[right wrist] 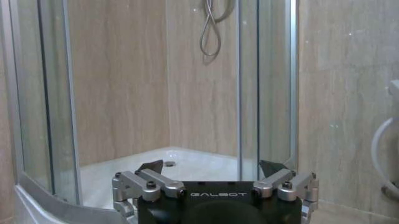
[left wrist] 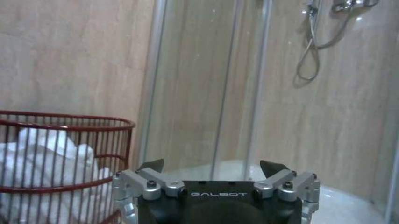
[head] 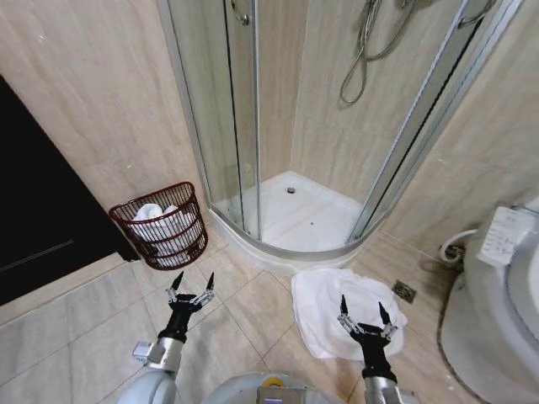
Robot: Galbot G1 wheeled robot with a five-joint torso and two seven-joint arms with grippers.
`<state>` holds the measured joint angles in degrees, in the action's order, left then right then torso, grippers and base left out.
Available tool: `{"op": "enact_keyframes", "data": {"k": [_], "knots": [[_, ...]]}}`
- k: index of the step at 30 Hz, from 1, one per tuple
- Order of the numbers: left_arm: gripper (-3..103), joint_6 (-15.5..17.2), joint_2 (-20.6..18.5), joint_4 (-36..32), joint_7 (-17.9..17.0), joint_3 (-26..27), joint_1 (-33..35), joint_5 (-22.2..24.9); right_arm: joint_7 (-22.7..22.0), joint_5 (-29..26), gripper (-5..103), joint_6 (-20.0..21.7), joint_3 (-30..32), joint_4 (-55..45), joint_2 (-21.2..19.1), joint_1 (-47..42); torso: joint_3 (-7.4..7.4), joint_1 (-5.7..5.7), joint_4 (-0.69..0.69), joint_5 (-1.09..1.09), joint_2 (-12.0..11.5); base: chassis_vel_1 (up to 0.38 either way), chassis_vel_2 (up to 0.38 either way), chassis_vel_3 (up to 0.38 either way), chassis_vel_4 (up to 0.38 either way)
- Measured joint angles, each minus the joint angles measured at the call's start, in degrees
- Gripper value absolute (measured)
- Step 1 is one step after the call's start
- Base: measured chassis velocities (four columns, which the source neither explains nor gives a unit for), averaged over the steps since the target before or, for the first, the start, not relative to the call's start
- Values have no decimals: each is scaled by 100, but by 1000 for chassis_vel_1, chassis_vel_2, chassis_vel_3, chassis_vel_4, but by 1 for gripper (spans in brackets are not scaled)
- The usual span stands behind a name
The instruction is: Discard the used towel into the hamper.
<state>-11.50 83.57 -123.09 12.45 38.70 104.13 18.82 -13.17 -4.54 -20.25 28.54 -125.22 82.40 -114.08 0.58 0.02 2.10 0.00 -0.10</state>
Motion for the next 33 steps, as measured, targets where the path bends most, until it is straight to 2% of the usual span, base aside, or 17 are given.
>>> {"op": "enact_keyframes", "data": {"k": [4,13,24,33], "knots": [[100,41,99,34,6,19,-100,-114,-12,5,100,41,53,-62,-38,26,-4,0,0,0,1,0,0,0,0],[100,-115,166,59,-62,85,-136,-472,91,-50,100,71,104,-9,24,81,14,-1,0,0,2,0,0,0,0],[100,-144,125,100,-23,87,-164,-576,131,-193,100,-24,191,106,60,119,29,-2,0,0,4,-17,8,15,-13],[100,-125,109,79,18,58,-180,-628,86,-283,100,-74,232,198,88,137,41,-1,0,0,4,-164,154,153,-162]]}}
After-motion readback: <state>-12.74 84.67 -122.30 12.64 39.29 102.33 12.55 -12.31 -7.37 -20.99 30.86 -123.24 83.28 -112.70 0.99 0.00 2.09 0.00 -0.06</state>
